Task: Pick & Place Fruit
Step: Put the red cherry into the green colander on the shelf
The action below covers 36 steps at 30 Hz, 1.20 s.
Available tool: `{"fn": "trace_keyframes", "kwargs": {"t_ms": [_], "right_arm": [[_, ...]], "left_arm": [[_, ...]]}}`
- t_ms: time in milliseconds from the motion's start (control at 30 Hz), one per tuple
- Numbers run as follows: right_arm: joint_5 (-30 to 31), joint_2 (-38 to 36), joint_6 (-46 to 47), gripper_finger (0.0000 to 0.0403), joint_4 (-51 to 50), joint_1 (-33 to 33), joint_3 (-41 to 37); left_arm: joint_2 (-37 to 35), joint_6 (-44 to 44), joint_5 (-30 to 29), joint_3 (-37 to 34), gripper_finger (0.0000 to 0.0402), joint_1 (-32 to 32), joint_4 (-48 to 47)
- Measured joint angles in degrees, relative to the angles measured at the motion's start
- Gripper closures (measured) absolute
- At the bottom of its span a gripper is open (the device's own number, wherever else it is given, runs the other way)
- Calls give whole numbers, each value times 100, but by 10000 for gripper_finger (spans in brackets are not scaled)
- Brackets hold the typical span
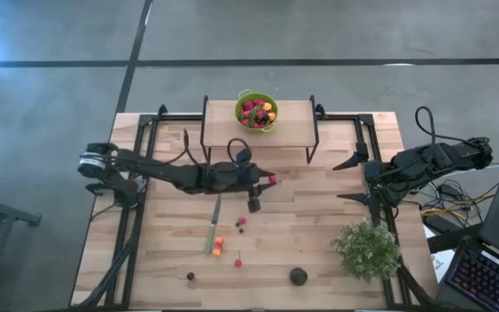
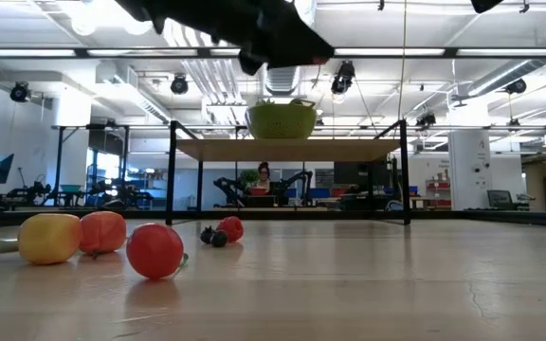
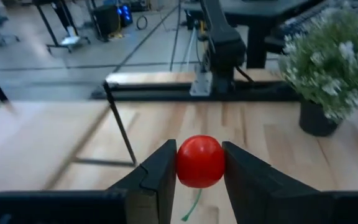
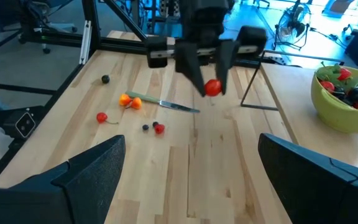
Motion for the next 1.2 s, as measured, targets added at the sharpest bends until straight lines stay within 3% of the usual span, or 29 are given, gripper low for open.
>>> {"fn": "trace_keyframes", "kwargs": {"t_ms": [300, 900, 1200], "right_arm": [[0, -2, 0, 40, 0, 0, 0], [0, -2, 0, 40, 0, 0, 0], [0, -5, 0, 39, 0, -2, 0]], "left_arm": [[0, 183, 0, 555, 280, 503, -161], [0, 356, 4, 1549, 280, 1573, -1423], [0, 396, 4, 1734, 280, 1973, -1621]]}}
